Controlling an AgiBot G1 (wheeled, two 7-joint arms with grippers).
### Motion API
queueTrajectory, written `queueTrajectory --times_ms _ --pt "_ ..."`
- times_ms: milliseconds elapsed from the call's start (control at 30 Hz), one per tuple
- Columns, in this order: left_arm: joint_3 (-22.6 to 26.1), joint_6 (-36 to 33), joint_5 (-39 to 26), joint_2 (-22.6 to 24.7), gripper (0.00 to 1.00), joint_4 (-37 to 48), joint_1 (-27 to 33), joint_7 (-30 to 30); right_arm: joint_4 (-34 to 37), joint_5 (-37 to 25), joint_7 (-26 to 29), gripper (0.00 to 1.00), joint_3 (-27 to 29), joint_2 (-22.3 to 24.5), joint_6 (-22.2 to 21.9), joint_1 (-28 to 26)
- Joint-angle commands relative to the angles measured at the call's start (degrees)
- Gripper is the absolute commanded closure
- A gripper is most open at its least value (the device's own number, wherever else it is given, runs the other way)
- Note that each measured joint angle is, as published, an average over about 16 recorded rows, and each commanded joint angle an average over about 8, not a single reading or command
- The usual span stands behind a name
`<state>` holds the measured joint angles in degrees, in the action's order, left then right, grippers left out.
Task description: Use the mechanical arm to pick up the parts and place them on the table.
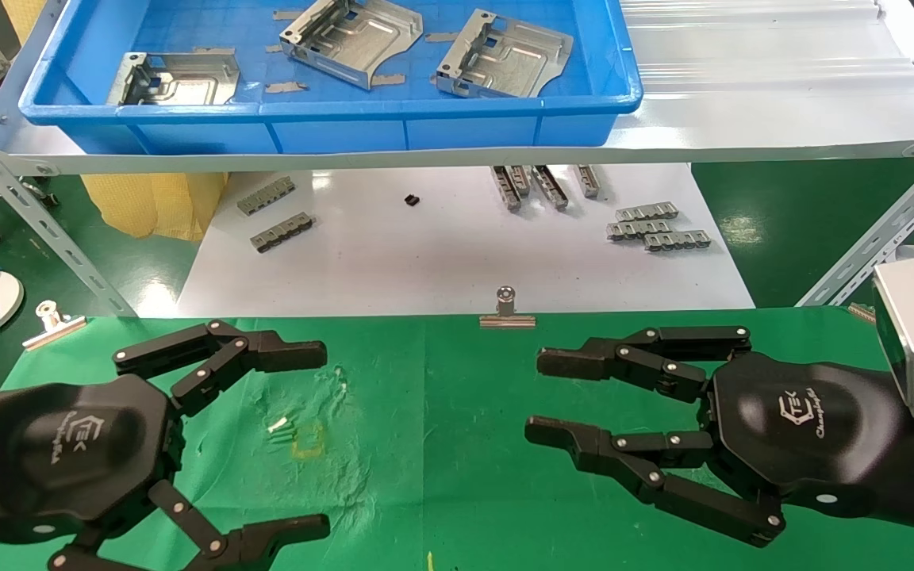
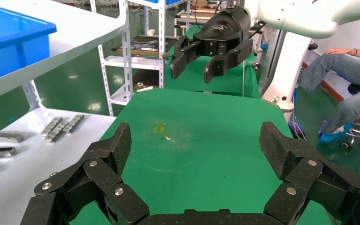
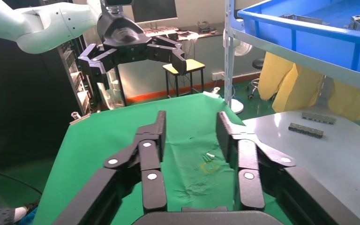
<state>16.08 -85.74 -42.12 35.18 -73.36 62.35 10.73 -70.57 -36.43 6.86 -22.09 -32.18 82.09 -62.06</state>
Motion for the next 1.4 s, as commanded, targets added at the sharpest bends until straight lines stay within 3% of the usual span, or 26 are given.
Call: queueTrajectory --times_ms 33,200,433,667,933,1000,1200,1233,1400 --pt "-0.1 0.0 0.1 -0.1 0.0 -0.2 -0.3 -0.1 0.0 0.0 0.0 1.0 0.0 0.0 0.0 0.0" --pt "0.6 -0.1 -2.1 1.0 0.0 1.5 4.5 0.3 0.0 0.0 0.0 1.0 0.0 0.0 0.0 0.0" --pt "4.5 1.4 -12.7 8.8 0.0 16.2 23.4 -0.9 0.0 0.0 0.0 1.0 0.0 0.0 0.0 0.0" --pt "8.8 14.7 -25.1 21.4 0.0 40.9 40.4 -5.6 0.0 0.0 0.0 1.0 0.0 0.0 0.0 0.0" --pt "12.2 28.3 -32.7 32.1 0.0 60.5 50.4 -9.6 0.0 0.0 0.0 1.0 0.0 0.0 0.0 0.0" --pt "12.6 30.6 -33.4 33.9 0.15 63.6 51.7 -10.0 0.0 0.0 0.0 1.0 0.0 0.0 0.0 0.0" --pt "13.6 35.0 -35.1 37.4 0.9 69.5 54.0 -10.5 0.0 0.0 0.0 1.0 0.0 0.0 0.0 0.0" --pt "13.7 35.4 -35.3 37.8 0.98 70.1 54.2 -10.5 0.0 0.0 0.0 1.0 0.0 0.0 0.0 0.0" --pt "14.2 37.4 -36.0 38.9 1.0 71.9 54.9 -10.7 0.0 0.0 0.0 1.0 0.0 0.0 0.0 0.0"
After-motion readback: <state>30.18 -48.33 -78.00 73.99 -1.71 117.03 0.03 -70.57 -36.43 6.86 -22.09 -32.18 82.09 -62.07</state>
